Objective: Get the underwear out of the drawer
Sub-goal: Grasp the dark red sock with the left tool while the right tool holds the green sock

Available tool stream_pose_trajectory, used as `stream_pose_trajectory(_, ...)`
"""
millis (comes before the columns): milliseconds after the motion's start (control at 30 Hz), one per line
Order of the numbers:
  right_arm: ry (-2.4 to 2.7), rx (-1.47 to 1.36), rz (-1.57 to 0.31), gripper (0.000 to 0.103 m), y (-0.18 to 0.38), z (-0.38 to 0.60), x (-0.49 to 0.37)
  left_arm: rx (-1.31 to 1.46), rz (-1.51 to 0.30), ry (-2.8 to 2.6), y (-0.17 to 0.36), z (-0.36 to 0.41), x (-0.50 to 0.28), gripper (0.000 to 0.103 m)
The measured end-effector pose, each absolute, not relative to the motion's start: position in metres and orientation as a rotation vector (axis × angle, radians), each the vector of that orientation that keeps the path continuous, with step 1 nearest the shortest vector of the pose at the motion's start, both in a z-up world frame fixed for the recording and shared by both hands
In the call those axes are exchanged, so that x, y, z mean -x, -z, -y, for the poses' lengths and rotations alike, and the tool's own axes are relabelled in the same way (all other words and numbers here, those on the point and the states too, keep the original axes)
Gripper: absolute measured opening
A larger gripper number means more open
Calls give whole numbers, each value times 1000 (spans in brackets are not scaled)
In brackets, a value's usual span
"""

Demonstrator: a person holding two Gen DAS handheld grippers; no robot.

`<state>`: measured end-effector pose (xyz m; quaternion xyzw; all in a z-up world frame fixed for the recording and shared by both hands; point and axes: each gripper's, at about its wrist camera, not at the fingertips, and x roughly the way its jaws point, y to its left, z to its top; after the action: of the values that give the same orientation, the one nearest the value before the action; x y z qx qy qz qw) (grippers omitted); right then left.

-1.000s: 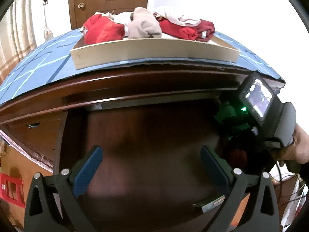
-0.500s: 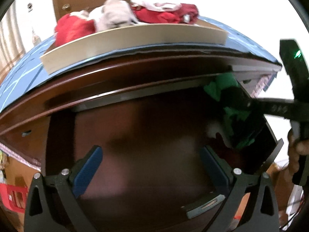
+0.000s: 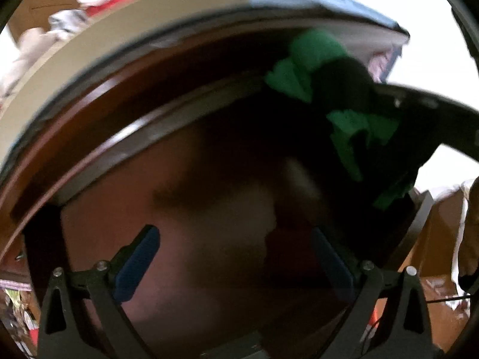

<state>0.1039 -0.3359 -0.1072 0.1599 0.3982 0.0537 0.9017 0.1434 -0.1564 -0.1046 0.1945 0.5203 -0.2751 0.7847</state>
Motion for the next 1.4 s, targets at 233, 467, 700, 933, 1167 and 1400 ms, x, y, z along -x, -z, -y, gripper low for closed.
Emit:
stream_pose_trajectory(233, -131, -388, -772, 22, 106, 334, -94, -416, -1321, 560, 137, 172, -155, 90)
stream_pose_trajectory(467, -149, -403, -758, 22, 107, 337, -89, -381, -1442, 509, 154, 178, -160, 81)
stream_pose_trajectory(700, -146, -412, -742, 22, 105, 341, -87, -383, -1538, 542, 167, 196, -156, 78)
stream_pose_trajectory(933, -140, -421, -748, 22, 107, 342, -85, -410, -1512, 573, 167, 201, -150, 56)
stream_pose_trajectory(1167, -126, -439, -745, 22, 107, 342, -83, -379, -1332, 607, 150, 198, -132, 22)
stream_pose_trajectory(1400, -106, -455, -753, 22, 112, 336, -81, -280, -1157, 549, 117, 170, -122, 16)
